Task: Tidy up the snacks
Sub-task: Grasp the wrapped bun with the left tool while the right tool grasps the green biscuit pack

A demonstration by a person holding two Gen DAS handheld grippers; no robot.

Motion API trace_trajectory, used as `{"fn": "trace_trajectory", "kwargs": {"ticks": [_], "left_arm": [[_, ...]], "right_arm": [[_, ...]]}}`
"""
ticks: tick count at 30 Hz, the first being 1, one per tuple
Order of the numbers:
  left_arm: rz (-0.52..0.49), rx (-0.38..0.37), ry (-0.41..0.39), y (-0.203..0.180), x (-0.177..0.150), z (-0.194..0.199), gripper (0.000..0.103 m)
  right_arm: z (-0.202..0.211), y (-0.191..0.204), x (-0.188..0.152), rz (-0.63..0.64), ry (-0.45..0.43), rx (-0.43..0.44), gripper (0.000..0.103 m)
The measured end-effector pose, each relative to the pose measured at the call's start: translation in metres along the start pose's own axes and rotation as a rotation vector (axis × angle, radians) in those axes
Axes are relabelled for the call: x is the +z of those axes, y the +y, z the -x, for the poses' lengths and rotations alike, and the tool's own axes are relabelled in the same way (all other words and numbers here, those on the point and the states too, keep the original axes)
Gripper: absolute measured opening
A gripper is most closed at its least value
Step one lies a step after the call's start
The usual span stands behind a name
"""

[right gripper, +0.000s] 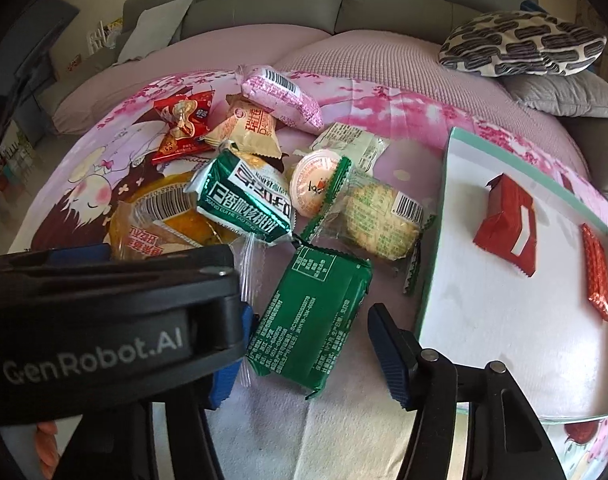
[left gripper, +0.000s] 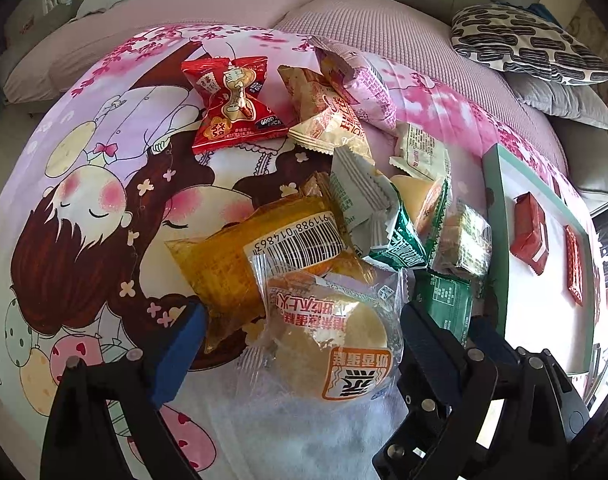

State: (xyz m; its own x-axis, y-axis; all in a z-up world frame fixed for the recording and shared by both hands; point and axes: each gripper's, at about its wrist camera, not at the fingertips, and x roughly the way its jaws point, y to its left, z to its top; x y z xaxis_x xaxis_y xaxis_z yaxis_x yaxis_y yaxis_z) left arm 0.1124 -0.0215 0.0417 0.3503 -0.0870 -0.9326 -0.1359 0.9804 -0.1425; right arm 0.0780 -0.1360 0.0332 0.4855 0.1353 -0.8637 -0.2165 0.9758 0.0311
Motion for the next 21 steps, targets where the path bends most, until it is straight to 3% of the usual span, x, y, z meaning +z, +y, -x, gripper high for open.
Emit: {"fn": "trace_trajectory", "kwargs": {"ticks": [10,21], "left_arm": [[0.008,-0.003,0.014,0.002,0.003,-0.006,0.097],[0.132,-0.020,0.026,0.031,0.006,-0.007,0.097]], "right_arm": [[-0.004,-0.003,-0.001,-0.027,0.011,0.030,0.055],[-0.002,-0.006,-0.001,-0.041,0.018,0.032,0.052]]}}
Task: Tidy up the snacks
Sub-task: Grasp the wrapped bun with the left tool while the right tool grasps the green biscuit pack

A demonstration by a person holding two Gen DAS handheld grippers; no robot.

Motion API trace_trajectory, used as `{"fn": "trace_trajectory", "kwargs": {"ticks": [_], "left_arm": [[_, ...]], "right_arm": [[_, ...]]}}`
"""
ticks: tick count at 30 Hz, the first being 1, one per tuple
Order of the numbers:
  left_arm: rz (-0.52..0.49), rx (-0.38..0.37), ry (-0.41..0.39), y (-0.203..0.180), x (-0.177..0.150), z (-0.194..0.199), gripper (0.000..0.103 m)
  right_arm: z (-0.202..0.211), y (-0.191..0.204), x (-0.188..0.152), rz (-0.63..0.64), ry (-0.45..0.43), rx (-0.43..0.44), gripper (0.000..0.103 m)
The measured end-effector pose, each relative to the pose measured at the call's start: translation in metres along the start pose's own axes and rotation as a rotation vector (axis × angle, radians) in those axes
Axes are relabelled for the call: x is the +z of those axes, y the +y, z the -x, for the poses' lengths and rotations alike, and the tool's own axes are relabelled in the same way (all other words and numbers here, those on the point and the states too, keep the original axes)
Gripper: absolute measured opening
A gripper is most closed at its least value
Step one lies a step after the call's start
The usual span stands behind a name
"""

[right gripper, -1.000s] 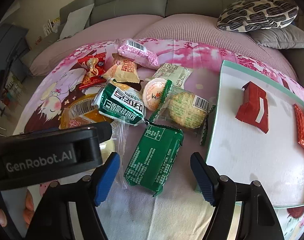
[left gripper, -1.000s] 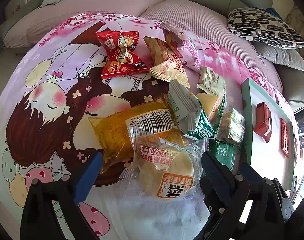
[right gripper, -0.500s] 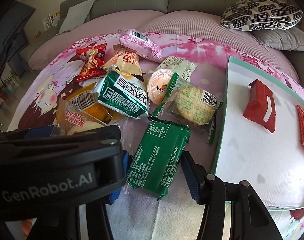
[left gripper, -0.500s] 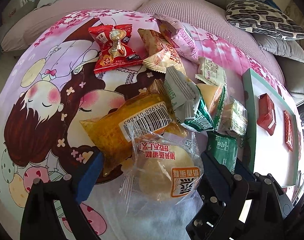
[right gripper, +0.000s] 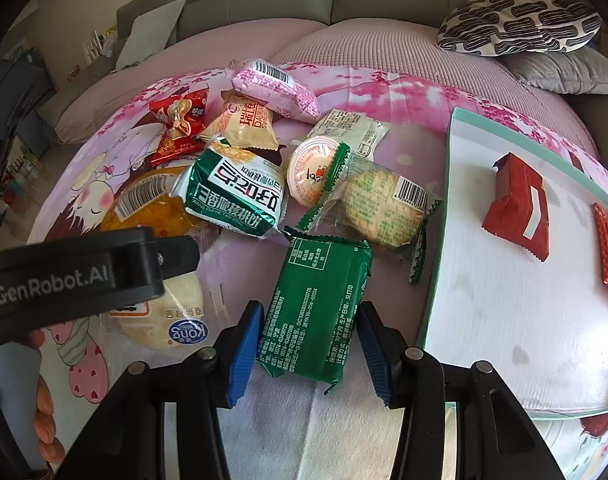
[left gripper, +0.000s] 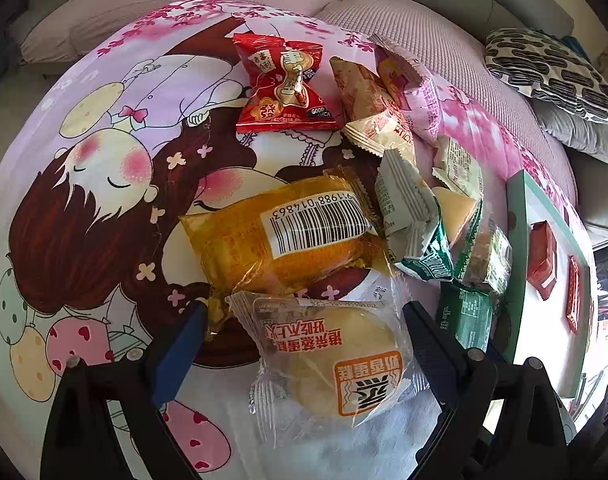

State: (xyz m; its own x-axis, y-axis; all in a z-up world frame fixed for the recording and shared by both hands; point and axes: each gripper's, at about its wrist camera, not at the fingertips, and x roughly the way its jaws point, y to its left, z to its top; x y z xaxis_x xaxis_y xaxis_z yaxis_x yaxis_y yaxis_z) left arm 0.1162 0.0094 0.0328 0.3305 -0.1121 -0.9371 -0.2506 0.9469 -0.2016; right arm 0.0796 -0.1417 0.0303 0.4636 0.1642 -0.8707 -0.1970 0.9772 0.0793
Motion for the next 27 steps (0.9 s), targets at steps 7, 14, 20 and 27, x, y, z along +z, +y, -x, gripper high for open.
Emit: {"fn": "trace_trajectory", "kwargs": {"ticks": [7,14,20,27], "left_arm": [[0.011,-0.057,0.027,-0.004,-0.006,0.000,0.097],[0.040,-0.092,0.021,-0.002,-0.016,0.006,0.097],[0.060,-0.128,0.009,0.003,-0.031,0.012,0.097],[0.049,-0.162,-0.008,-0.003,-0.044,0.019,0.097]], "right_arm": [[0.000,0.003,-0.001,0.008,-0.002,-0.011,0.049],[0.004,0.000,-0.008,0.010,0.004,-0.006,0.042],[0.010,-0.001,-0.013,0.013,0.010,-0.013,0.042],[0.017,-0.001,-0.025,0.019,0.015,-0.021,0.042]]}}
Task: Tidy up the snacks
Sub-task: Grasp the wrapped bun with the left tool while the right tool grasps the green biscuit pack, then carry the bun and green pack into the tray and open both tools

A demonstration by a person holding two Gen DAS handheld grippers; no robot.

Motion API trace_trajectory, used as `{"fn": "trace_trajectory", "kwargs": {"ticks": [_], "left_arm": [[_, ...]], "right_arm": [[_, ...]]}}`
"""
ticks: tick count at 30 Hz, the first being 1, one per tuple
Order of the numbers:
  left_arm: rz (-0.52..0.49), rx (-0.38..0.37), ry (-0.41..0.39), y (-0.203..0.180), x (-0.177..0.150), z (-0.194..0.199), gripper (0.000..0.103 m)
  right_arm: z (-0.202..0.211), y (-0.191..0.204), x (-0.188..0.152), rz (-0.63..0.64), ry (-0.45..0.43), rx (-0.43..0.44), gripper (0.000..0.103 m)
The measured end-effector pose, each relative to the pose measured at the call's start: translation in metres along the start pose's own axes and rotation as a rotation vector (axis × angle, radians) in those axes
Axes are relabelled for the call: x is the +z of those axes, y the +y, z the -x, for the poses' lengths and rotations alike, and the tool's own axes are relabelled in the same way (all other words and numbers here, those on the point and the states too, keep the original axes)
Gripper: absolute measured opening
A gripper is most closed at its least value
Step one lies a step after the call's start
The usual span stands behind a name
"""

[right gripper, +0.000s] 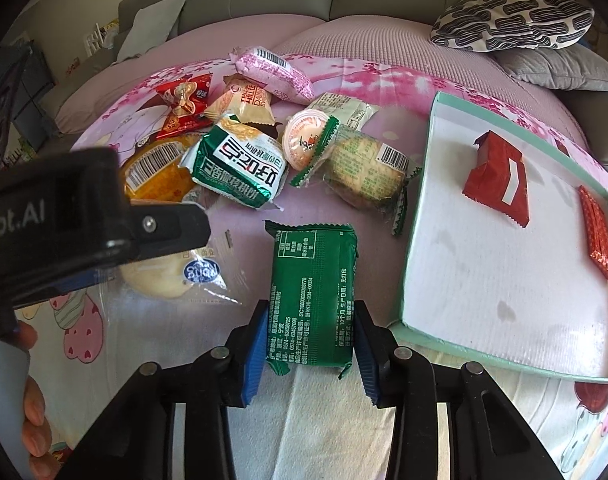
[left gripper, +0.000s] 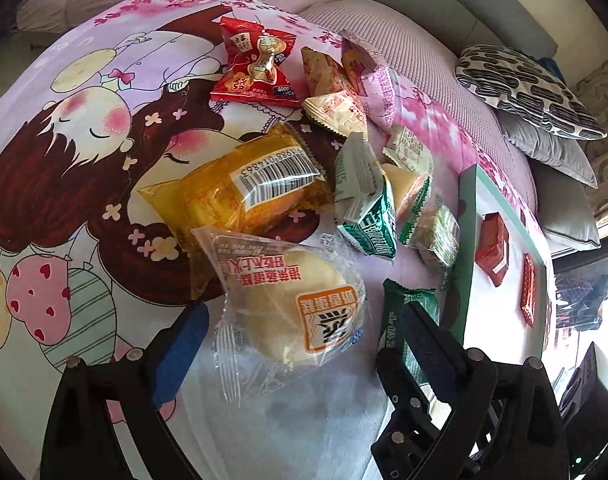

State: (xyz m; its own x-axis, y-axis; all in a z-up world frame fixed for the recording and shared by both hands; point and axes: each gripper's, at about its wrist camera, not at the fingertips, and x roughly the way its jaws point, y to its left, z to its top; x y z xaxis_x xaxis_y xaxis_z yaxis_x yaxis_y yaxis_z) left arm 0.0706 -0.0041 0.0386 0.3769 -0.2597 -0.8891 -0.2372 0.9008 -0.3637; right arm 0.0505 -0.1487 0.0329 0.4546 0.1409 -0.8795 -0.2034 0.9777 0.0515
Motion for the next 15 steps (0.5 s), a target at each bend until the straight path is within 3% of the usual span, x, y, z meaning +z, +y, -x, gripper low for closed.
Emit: {"fn": "trace_trajectory", "kwargs": {"ticks": [3,7,15], "left_arm": [[-0.023,0.014,0.005,-0.006,-0.003,-0.002,0.094],[-0.017,0.049,0.018,-0.006,-0.002,-0.006,0.068],[-0.023,0.026,-0.011,-0.004,0.002,0.006,0.058]], "right_arm": [[0.002,0.001,-0.003,0.005,0.000,-0.002,0.042],[0.002,-0.001,-0.002,-0.002,0.002,0.004,0.042],[0.004,-0.004,-0.001,-0.026,-0.013,0.028,0.042]]}}
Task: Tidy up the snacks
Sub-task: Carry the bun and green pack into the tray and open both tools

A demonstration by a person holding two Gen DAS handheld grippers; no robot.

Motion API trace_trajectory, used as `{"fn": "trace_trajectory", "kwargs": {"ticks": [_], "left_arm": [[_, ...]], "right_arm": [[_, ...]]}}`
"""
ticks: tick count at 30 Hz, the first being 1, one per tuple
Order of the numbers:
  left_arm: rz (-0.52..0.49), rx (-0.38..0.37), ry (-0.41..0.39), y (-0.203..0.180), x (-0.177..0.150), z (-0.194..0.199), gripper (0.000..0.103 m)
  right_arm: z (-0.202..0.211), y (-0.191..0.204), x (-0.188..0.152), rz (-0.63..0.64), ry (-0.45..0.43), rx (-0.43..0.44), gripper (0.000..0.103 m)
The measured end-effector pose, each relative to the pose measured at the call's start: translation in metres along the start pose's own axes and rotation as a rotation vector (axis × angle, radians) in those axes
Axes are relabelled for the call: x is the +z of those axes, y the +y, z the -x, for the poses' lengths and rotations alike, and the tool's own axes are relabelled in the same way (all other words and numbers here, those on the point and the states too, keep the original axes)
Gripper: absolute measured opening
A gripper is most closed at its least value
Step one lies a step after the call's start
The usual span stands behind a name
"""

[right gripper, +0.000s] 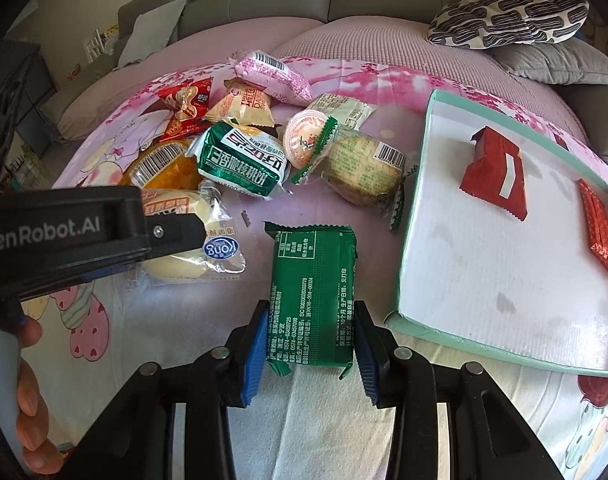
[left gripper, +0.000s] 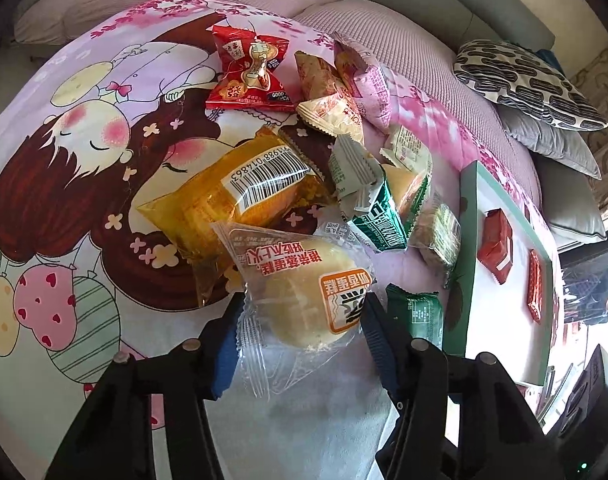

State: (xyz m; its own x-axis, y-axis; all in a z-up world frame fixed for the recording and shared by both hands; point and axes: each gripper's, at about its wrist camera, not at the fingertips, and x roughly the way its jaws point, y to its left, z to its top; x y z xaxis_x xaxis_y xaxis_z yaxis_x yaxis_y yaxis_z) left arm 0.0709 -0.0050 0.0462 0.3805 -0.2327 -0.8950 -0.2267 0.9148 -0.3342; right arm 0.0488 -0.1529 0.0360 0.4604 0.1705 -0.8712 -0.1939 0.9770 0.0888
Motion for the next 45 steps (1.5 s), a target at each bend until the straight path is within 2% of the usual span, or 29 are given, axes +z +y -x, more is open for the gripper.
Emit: {"fn": "trace_trajectory", "kwargs": {"ticks": [2,4,7,15,29,41,45], "left_arm": [[-0.003,-0.008,-0.011,-0.001,0.002,0.004,0.055],[-0.007,-0.019,-0.026,-0.003,0.004,0.008,0.046],[-0.011,-0.034,-0.046,-0.003,0.005,0.016,0.044],[-0.012,-0.049,-0.071,-0.003,0.007,0.025,0.042],[-0.006,-0.106,-0.224,0.000,0.013,0.076,0.042],[-0.048,-0.124,-0.206,-0.020,0.012,0.069,0.042],[-0.105,-0.175,-0.181,-0.046,0.010,0.063,0.042]], "right_arm": [[0.004,0.000,0.001,-0.002,-0.013,0.005,0.042],[0.009,0.001,0.001,-0.004,-0.029,0.015,0.042],[0.016,0.002,0.003,-0.005,-0.053,0.024,0.042],[0.026,0.001,0.006,-0.003,-0.082,0.025,0.042],[0.056,-0.001,0.009,-0.009,-0.163,0.051,0.042],[0.053,-0.017,0.011,-0.055,-0.159,0.035,0.042],[0.058,-0.041,0.012,-0.114,-0.170,-0.003,0.042]]}}
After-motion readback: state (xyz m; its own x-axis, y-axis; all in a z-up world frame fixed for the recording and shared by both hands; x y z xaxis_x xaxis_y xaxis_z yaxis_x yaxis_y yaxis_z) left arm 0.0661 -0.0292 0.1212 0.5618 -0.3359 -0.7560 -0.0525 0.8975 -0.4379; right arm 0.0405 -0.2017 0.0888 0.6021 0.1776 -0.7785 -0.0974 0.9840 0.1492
